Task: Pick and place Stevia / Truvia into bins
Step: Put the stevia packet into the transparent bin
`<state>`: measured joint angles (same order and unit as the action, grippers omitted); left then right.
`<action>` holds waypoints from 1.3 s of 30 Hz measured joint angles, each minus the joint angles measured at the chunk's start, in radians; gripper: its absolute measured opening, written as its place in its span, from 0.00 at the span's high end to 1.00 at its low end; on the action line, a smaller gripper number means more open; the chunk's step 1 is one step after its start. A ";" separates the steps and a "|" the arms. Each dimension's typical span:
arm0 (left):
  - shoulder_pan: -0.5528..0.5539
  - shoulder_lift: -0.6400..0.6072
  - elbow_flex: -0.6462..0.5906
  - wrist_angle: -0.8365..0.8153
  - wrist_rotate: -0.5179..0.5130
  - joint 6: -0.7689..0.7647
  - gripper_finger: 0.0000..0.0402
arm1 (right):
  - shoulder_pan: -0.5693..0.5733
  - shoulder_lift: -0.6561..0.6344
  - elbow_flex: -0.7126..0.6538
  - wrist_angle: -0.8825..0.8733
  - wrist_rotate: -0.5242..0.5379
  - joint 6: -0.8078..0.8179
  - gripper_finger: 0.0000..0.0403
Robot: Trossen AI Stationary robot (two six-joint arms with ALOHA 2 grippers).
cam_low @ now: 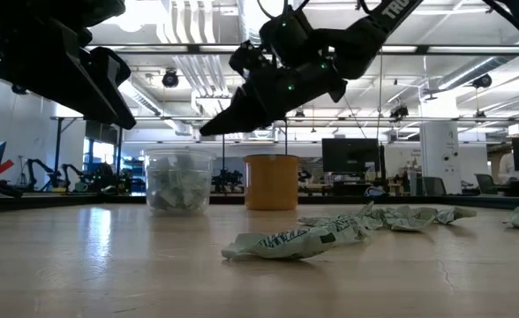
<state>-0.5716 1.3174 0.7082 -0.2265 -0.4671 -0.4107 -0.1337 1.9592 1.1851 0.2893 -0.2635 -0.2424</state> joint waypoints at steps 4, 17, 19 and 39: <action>0.000 0.000 0.000 0.000 0.000 0.000 0.61 | 0.000 -0.051 -0.001 -0.069 0.001 -0.029 0.66; 0.001 0.152 -0.002 0.325 -0.039 0.235 0.61 | 0.091 -0.468 -0.232 -0.563 -0.008 -0.015 0.61; 0.002 0.195 -0.002 0.442 -0.035 0.300 0.61 | 0.099 -0.539 -0.303 -0.564 -0.006 0.012 0.63; 0.117 0.558 0.105 0.804 0.391 0.427 0.61 | 0.103 -0.980 -0.606 -0.441 0.004 0.165 0.74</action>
<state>-0.4551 1.8755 0.8135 0.5777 -0.0765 0.0162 -0.0305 0.9791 0.5796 -0.1517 -0.2599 -0.0771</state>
